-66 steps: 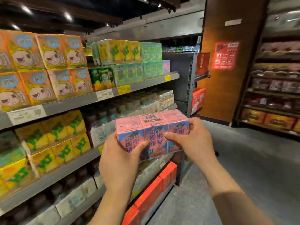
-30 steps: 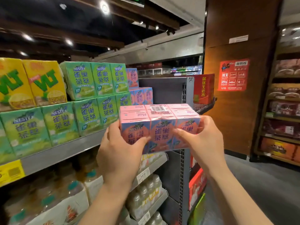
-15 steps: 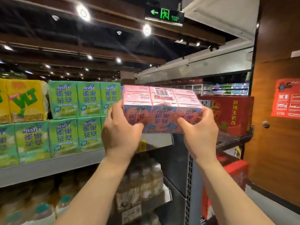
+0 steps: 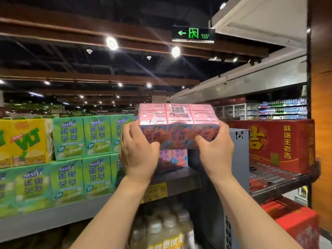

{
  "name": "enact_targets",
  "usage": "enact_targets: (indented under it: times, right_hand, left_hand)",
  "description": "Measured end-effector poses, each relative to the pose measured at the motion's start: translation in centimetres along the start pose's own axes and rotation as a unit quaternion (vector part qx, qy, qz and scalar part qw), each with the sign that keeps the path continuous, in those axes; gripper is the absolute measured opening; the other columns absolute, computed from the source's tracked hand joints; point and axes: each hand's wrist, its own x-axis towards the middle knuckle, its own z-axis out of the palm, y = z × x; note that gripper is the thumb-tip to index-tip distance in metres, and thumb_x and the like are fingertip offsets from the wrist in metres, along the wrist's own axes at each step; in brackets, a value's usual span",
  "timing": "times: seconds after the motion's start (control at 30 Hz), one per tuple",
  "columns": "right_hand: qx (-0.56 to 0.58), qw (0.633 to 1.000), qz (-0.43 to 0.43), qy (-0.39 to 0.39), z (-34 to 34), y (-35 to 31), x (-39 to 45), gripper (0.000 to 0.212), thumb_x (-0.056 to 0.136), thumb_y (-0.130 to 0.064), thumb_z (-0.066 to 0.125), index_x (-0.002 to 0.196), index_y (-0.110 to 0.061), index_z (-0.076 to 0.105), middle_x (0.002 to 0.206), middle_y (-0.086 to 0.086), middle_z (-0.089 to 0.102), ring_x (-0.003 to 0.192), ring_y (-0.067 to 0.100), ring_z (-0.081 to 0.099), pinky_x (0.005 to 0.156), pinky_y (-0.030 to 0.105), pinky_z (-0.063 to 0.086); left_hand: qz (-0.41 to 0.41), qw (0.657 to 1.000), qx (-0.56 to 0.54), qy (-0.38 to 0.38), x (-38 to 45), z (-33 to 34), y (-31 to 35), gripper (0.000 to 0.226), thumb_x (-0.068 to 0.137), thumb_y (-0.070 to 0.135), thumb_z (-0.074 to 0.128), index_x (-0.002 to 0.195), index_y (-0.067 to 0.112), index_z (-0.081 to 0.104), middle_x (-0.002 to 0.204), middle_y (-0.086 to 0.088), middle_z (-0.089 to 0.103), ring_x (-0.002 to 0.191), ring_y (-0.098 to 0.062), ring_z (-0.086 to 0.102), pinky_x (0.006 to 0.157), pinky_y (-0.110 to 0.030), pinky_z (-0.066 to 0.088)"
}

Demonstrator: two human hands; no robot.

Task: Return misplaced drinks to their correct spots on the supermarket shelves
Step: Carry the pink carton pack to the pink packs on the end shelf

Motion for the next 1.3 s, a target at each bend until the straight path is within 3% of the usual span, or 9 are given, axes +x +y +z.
enact_targets:
  times: [0.07,0.2,0.3,0.5,0.73,0.87,0.97,1.13,1.3]
  right_hand:
    - [0.004,1.000,-0.001,-0.009,0.7,0.4,0.5,0.054,0.080,-0.013,0.077,0.126,-0.021,0.049,0.113,-0.004,0.062,0.104,0.012,0.061,0.085,0.030,0.053]
    - [0.026,0.999,0.015,-0.027,1.9,1.5,1.0,0.052,0.084,-0.010,0.074,0.128,-0.019,0.049,0.111,-0.007,0.060,0.099,0.005,0.059,0.068,0.003,0.046]
    - [0.040,0.998,0.023,-0.039,2.8,2.4,1.5,0.047,0.086,-0.012,0.073,0.124,-0.023,0.048,0.111,-0.009,0.060,0.092,-0.004,0.058,0.063,-0.001,0.043]
    - [0.030,0.998,0.025,-0.054,5.3,3.6,3.1,0.052,0.084,-0.022,0.077,0.127,-0.020,0.049,0.110,-0.008,0.060,0.097,0.006,0.059,0.063,0.006,0.045]
    - [0.004,0.998,0.019,-0.058,7.3,5.1,4.5,0.063,0.082,-0.034,0.079,0.134,-0.020,0.045,0.121,-0.005,0.059,0.110,0.011,0.060,0.080,0.020,0.050]
    - [-0.086,0.992,-0.068,-0.058,8.5,4.5,5.4,0.071,0.088,-0.038,0.071,0.147,-0.020,0.034,0.132,-0.006,0.049,0.112,0.005,0.050,0.072,0.009,0.036]
    - [-0.184,0.974,-0.113,-0.074,9.2,4.4,6.5,0.058,0.092,-0.042,0.064,0.143,-0.022,0.044,0.137,0.000,0.050,0.119,0.013,0.052,0.075,0.019,0.034]
    - [-0.216,0.957,-0.110,-0.162,9.9,5.1,7.5,0.079,0.084,-0.034,0.076,0.149,-0.024,0.031,0.140,0.002,0.044,0.123,0.016,0.049,0.087,0.029,0.045]
    - [-0.224,0.953,-0.102,-0.174,10.8,5.5,8.1,0.084,0.081,-0.031,0.079,0.149,-0.023,0.030,0.142,0.004,0.044,0.126,0.019,0.048,0.089,0.032,0.047]
  left_hand:
    - [0.000,1.000,0.026,0.005,0.2,0.4,-0.2,0.055,0.060,0.005,0.076,0.110,0.000,0.054,0.107,-0.017,0.054,0.092,-0.039,0.057,0.070,-0.047,0.048]
    - [0.030,0.996,0.089,0.010,0.7,1.0,-0.7,0.058,0.054,0.007,0.081,0.106,0.000,0.057,0.097,-0.019,0.054,0.083,-0.039,0.057,0.057,-0.045,0.047]
    - [0.059,0.989,0.131,0.014,1.4,1.5,-1.0,0.059,0.050,0.013,0.087,0.100,0.000,0.059,0.092,-0.018,0.054,0.082,-0.039,0.057,0.052,-0.041,0.045]
    - [0.067,0.965,0.253,-0.029,3.4,2.9,-2.6,0.068,0.047,0.045,0.092,0.090,0.004,0.057,0.089,-0.016,0.056,0.085,-0.036,0.054,0.054,-0.039,0.045]
    - [0.100,0.909,0.399,-0.069,5.4,3.5,-2.1,0.083,0.061,0.083,0.057,0.103,0.011,0.056,0.106,-0.007,0.054,0.100,-0.024,0.053,0.059,-0.031,0.034]
    - [0.145,0.884,0.435,-0.089,6.5,3.9,-1.0,0.066,0.053,0.073,0.075,0.083,0.015,0.067,0.093,-0.004,0.055,0.089,-0.025,0.055,0.051,-0.028,0.026]
    - [0.159,0.874,0.442,-0.125,8.1,4.9,-0.8,0.060,0.062,0.069,0.074,0.093,0.018,0.070,0.103,-0.004,0.052,0.103,-0.026,0.048,0.059,-0.030,0.030]
    - [0.143,0.850,0.483,-0.156,9.7,6.2,-0.7,0.042,0.079,0.054,0.070,0.103,0.020,0.070,0.108,-0.006,0.054,0.107,-0.028,0.045,0.066,-0.034,0.032]
    - [0.126,0.817,0.539,-0.161,9.9,7.7,-0.6,0.029,0.086,0.041,0.066,0.105,0.019,0.070,0.104,-0.005,0.061,0.101,-0.028,0.047,0.066,-0.035,0.030]
